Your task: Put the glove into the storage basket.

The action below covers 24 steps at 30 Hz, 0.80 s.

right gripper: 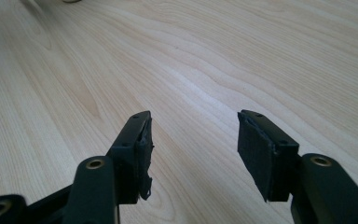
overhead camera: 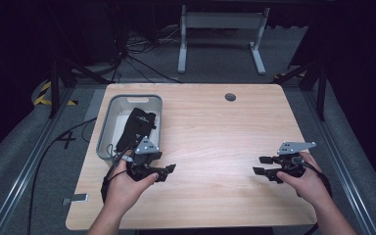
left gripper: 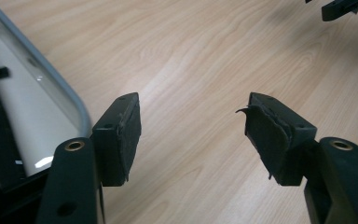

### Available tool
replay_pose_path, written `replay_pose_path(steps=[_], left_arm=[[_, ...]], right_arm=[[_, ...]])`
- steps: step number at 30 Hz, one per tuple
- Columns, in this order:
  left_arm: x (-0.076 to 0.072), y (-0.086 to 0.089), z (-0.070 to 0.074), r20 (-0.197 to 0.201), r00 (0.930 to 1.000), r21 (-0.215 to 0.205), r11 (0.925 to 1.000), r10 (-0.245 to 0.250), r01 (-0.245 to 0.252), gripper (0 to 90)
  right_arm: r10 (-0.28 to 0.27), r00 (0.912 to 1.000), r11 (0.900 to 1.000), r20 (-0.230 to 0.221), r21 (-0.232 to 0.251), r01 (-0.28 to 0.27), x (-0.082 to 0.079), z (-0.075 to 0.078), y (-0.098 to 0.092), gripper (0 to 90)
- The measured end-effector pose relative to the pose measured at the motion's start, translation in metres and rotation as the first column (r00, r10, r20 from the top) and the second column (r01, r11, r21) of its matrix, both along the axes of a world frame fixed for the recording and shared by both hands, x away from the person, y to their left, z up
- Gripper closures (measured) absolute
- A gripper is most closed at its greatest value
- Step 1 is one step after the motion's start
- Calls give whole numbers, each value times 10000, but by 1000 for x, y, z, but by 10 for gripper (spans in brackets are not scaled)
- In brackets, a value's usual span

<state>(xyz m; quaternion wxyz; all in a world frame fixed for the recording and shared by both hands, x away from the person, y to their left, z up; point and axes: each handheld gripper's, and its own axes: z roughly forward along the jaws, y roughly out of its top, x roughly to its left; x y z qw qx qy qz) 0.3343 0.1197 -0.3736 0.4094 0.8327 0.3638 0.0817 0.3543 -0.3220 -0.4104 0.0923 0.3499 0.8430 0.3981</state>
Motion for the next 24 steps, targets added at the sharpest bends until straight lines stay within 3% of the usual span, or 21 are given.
replay_pose_path(steps=[2,11,15,19,23,24], left_arm=[[0,-4,-9,-111,9997,315,9992,-229,233,367],[1,-17,-35,-618,9958,673,9952,-676,717,356],[3,-21,-47,-705,9934,1115,9890,-900,975,352],[5,-26,-61,-841,9913,1286,9854,-1012,1115,348],[7,-32,-71,-836,9914,1982,9733,-1010,1159,337],[7,-33,-73,-811,9916,1957,9739,-1008,1150,337]], right_arm=[[56,10000,10000,-20,-36,-56,-1,-2,0,454],[259,9995,9994,-166,-243,-263,-1,-11,5,453],[346,9991,9986,-229,-384,-354,-1,-16,8,451],[483,9986,9977,-218,-471,-493,0,-19,11,449],[665,9977,9968,-128,-426,-670,0,-28,16,440],[737,9972,9965,-152,-382,-742,0,-31,18,440]])
